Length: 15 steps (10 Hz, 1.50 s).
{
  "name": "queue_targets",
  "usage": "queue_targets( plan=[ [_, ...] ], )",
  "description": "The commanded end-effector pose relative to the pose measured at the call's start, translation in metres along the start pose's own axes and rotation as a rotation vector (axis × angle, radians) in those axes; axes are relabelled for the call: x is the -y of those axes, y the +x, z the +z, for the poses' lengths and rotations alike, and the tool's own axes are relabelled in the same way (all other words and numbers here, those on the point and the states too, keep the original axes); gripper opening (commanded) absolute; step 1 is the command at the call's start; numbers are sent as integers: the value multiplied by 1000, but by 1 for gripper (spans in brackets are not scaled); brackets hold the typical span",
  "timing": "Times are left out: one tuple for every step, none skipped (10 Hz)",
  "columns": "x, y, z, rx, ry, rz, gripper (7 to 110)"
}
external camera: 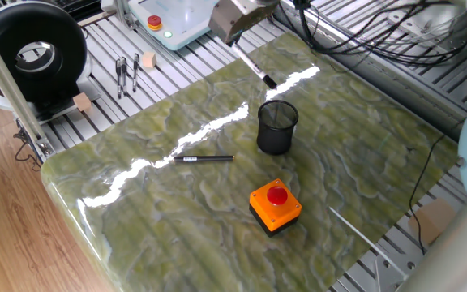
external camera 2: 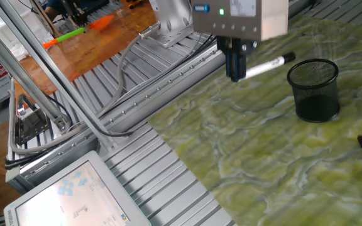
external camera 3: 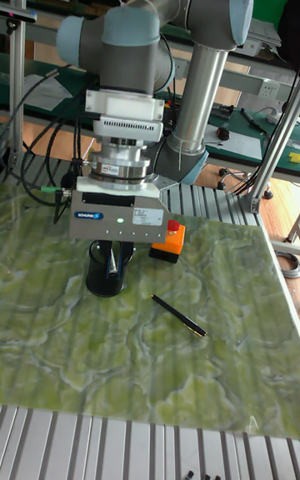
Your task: Put the pen into the pen holder
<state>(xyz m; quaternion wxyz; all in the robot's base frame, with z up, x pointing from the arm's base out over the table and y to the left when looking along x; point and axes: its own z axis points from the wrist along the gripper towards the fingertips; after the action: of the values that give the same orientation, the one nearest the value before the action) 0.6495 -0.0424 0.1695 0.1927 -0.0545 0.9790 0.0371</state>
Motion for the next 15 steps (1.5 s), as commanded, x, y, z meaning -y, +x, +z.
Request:
queue_targets(
  plan=[
    [-7,0,11,28,-32,3,7],
    [-8,1,11,22,-33,5,7],
    [-9,1,10,17,-31,3,7],
    [-11,6,8,-7,-34,6,7],
    [-11,10,5,-30,-27,4,7],
    [-9,14,5,-46,-19,0,7],
    [-8,16,5,-56,-16,-2,7],
    [-10,26,4,-95,-22,5,7],
    [-11,32,3,-121,-26,10,7],
    [-10,36,3,-137,-21,11,7],
    [-8,40,2,-150,-17,14,7],
    [-7,41,2,-157,-11,23,7],
    [-8,42,2,-160,-12,33,7],
    [-7,43,2,-163,-8,50,7],
    [-7,44,2,-167,-6,73,7]
  ],
)
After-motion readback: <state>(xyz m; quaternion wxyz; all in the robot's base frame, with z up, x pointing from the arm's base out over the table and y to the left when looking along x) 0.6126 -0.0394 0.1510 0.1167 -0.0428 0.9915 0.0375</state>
